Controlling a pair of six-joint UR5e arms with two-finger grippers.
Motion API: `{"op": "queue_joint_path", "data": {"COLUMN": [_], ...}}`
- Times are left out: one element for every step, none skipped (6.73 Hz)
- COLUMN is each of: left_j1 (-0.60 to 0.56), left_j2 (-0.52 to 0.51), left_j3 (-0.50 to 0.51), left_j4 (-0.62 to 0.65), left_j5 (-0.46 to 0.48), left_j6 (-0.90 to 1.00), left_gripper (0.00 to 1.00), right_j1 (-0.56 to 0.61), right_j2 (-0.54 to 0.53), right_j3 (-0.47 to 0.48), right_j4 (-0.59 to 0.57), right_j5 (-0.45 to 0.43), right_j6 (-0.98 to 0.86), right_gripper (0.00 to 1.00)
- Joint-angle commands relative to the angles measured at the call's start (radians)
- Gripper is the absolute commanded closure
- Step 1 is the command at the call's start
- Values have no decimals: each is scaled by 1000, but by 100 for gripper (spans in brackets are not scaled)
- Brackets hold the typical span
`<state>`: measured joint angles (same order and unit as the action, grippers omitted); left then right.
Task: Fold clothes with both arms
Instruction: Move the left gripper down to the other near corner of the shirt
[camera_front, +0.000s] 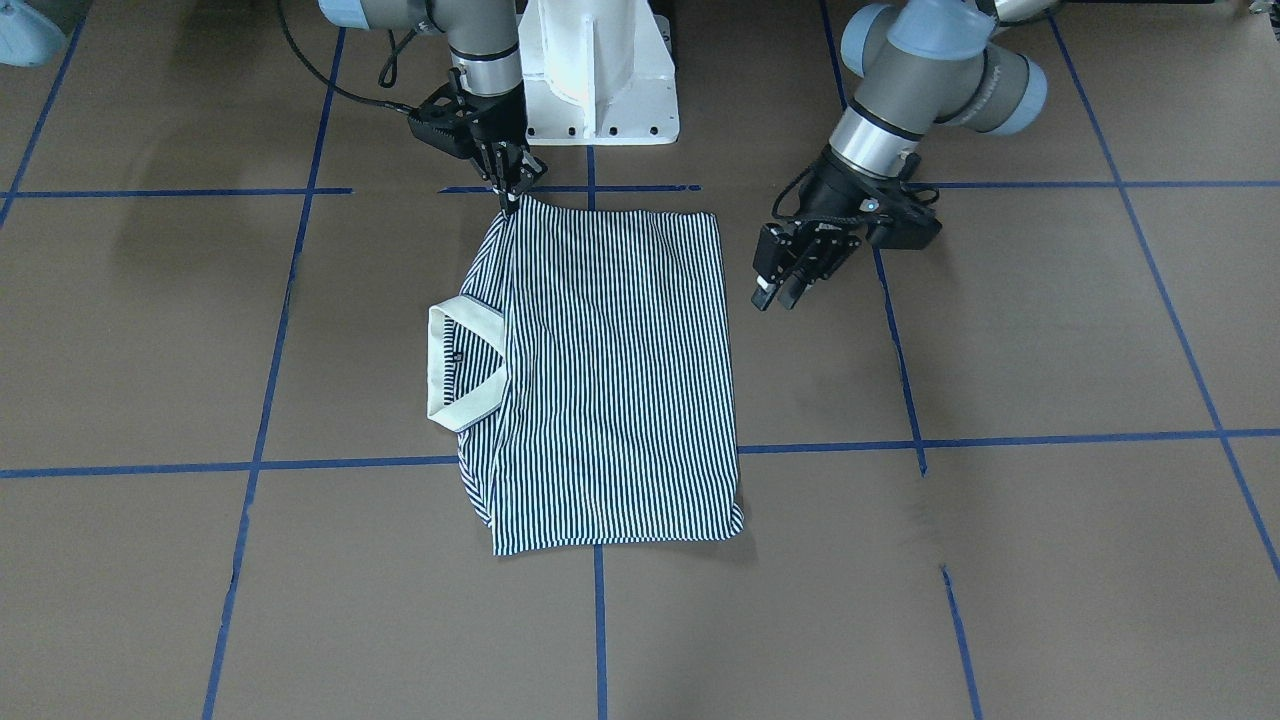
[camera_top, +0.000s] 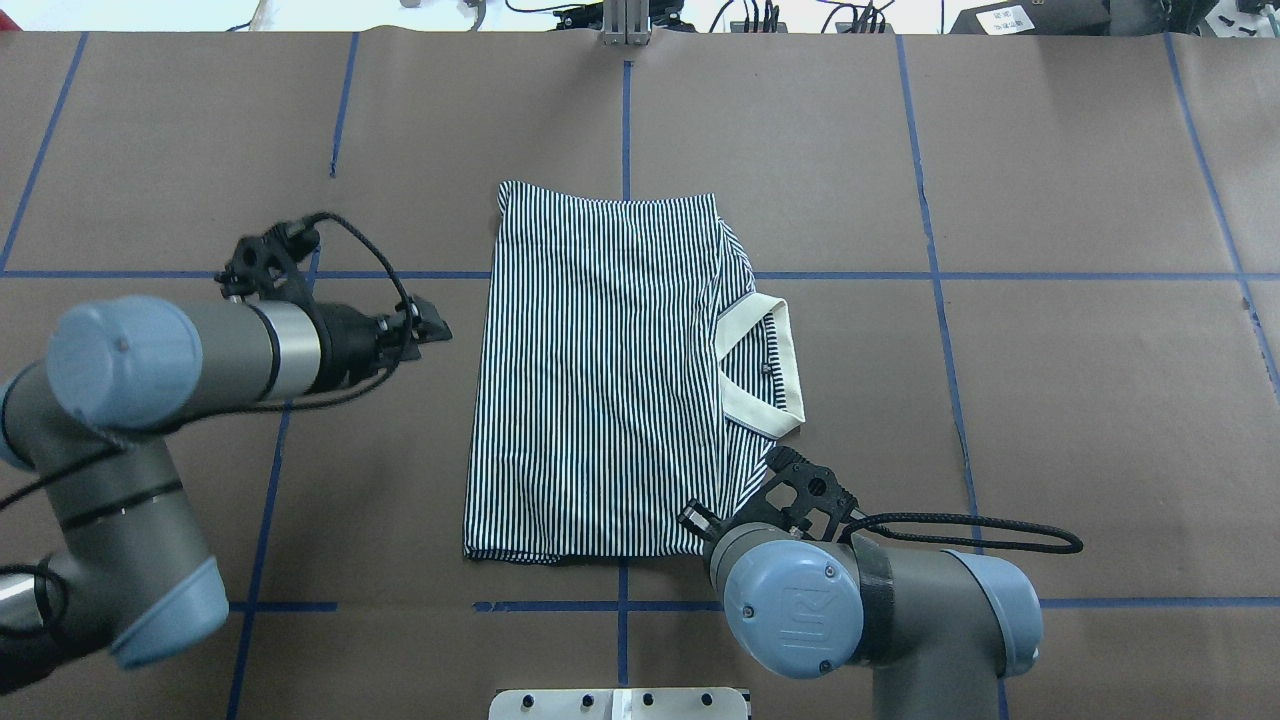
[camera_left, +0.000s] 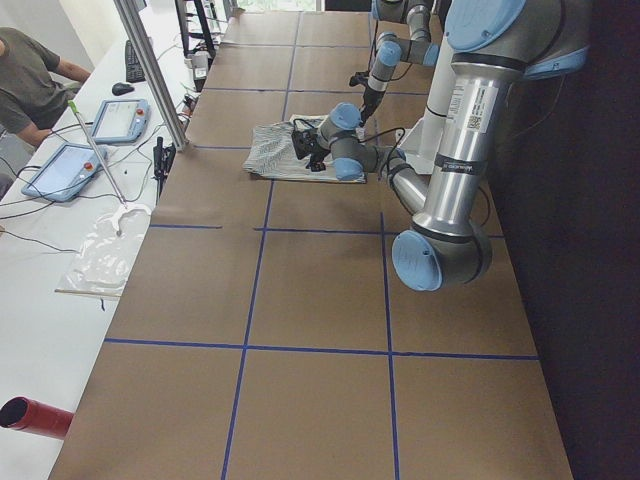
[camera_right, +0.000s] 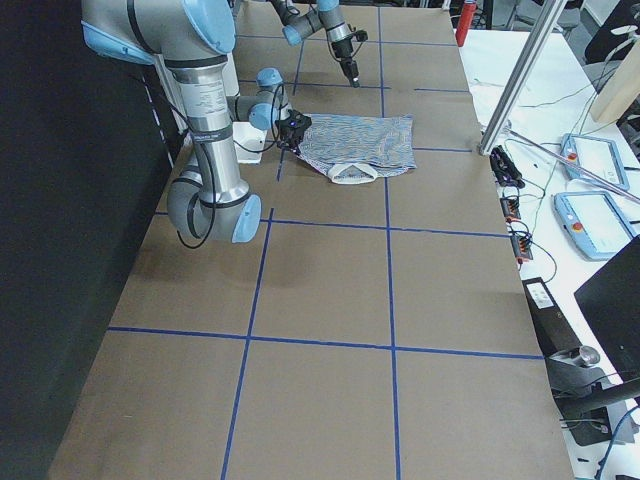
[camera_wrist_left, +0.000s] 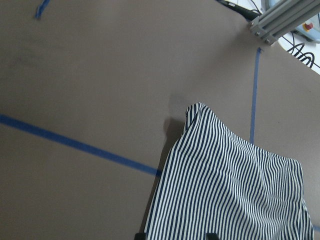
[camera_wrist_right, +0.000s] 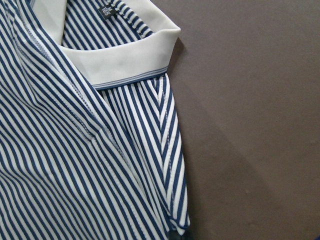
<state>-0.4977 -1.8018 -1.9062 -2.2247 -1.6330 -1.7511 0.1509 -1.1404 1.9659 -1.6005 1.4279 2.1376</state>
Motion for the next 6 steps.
{"op": "queue_joint_path", "data": {"left_j1": [225,278,300,304,310,317], "left_j2": [48,47,42,44,41,41], "left_j3": [-42,-42,-30,-25,-17,-17], "left_j4": [13,67,88,89,89,89], "left_j5": [135,172,174,174,174,174], "left_j6": [-172,-180,-194,-194,-194,-194], "left_gripper": [49,49,49,49,49,49], "right_j1": [1,1,1,1,1,-1], "right_j2": [-1,1,-1,1,1,1], "right_j3": [1,1,5,7,7,7], "right_j4": [1,1,1,1,1,1], "right_j5": [0,0,0,0,0,0], "right_j6": [-1,-1,-1,-2,-2,-2], "right_gripper": [100,100,100,100,100,100]}}
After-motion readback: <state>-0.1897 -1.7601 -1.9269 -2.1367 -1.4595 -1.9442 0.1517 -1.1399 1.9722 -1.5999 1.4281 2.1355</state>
